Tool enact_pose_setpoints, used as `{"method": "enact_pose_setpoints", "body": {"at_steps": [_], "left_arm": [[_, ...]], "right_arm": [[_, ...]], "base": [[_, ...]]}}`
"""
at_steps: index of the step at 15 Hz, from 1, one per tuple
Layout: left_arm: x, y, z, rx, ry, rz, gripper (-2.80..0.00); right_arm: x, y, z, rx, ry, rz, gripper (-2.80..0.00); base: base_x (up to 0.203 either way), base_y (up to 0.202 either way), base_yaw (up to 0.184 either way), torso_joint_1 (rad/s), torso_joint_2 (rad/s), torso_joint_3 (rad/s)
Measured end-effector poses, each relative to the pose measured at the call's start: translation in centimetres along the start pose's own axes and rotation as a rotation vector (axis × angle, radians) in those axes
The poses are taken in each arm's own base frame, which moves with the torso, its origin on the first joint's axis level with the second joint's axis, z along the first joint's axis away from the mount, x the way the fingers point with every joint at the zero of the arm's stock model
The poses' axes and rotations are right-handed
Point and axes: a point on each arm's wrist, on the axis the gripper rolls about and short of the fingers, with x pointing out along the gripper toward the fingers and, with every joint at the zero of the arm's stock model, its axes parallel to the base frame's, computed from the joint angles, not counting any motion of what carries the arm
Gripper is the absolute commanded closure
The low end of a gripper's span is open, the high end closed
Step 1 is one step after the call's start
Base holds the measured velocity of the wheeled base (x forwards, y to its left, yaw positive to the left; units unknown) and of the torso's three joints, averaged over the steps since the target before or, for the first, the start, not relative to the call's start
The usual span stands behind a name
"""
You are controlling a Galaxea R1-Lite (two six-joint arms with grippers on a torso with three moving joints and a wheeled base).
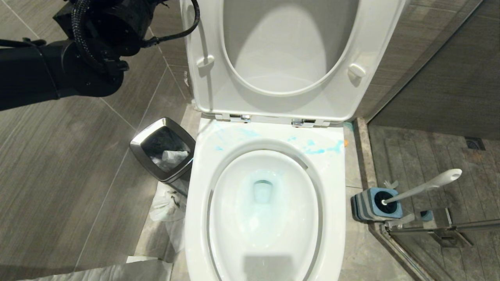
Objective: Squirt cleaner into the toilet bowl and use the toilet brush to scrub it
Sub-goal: Flush the toilet
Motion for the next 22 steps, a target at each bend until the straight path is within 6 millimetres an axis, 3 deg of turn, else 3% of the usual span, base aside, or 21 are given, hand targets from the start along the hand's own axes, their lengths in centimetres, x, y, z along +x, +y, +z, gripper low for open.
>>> {"method": "enact_pose_setpoints", "body": {"at_steps": [22], "left_arm": [[0.3, -0.4, -4.5, 0.069, 0.182, -0.077, 0.0]], "right_arm": [[0.0, 0.0, 0.0, 0.0, 0.0, 0.0, 0.0]], "base": [[0.0, 0.0, 0.0, 0.0, 0.0, 0.0]]}}
